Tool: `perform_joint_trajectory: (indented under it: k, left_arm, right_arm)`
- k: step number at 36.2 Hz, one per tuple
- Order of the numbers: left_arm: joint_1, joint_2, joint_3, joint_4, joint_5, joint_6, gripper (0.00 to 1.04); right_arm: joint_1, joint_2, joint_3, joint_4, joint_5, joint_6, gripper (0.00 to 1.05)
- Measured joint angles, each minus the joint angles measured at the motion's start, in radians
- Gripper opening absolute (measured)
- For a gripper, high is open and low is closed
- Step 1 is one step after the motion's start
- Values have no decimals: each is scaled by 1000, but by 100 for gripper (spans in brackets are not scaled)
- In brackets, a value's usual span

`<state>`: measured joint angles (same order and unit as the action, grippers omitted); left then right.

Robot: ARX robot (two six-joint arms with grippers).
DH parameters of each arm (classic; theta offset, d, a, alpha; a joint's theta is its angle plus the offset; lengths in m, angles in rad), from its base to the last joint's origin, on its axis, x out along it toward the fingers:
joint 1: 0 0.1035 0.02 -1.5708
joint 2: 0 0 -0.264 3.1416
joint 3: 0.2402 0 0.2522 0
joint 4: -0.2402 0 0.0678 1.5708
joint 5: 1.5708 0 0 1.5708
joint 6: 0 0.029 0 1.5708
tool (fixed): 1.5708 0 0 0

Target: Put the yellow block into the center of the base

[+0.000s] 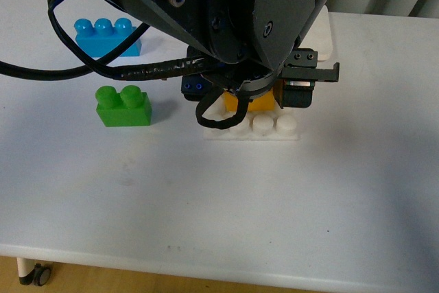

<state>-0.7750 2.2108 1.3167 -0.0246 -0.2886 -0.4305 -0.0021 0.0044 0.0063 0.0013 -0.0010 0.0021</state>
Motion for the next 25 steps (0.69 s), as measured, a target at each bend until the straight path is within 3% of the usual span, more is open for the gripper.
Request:
perform_joint_trajectory:
  k: [25]
  left_arm:
    - [0, 54, 21, -10, 0, 38, 65]
  right_arm:
    - [0, 0, 0, 0, 0, 0, 95]
